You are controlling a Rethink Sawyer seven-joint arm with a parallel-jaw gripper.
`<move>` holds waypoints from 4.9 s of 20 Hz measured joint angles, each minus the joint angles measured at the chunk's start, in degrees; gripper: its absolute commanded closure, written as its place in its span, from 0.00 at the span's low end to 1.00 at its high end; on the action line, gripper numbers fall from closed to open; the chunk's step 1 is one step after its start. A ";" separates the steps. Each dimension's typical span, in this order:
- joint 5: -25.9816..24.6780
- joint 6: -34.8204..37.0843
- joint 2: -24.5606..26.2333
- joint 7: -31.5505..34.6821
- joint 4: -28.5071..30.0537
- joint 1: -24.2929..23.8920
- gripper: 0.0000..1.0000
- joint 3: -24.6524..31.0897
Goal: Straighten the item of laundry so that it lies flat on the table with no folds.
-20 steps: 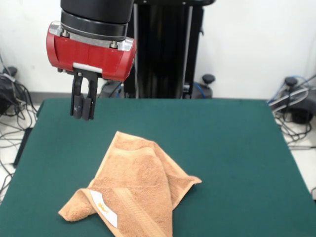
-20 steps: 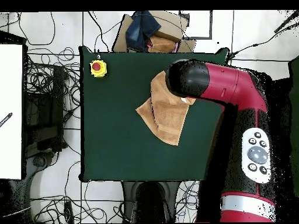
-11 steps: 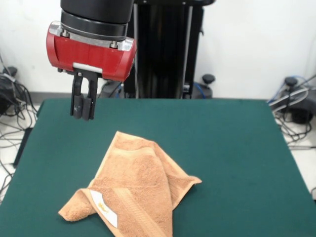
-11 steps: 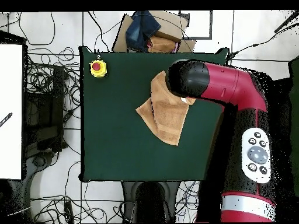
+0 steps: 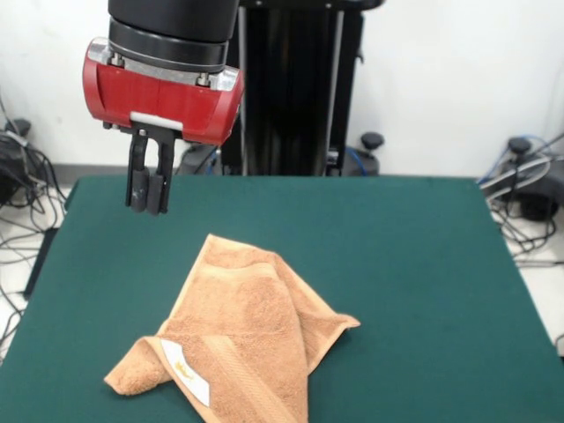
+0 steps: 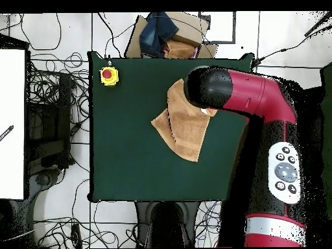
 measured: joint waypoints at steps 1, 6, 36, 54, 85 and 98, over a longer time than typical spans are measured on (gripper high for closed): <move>0.00 0.00 0.00 0.00 0.00 0.00 1.00 0.00; 0.00 0.00 0.00 0.00 0.00 0.00 0.00 0.00; -0.15 -11.32 5.49 0.72 -0.02 7.95 0.00 -4.05; 1.34 -22.74 12.98 0.73 0.25 8.30 0.00 -5.53; 11.94 -29.91 19.79 1.31 0.22 13.61 0.00 -13.93; 14.84 -33.49 25.95 1.31 -0.23 14.41 0.00 -14.28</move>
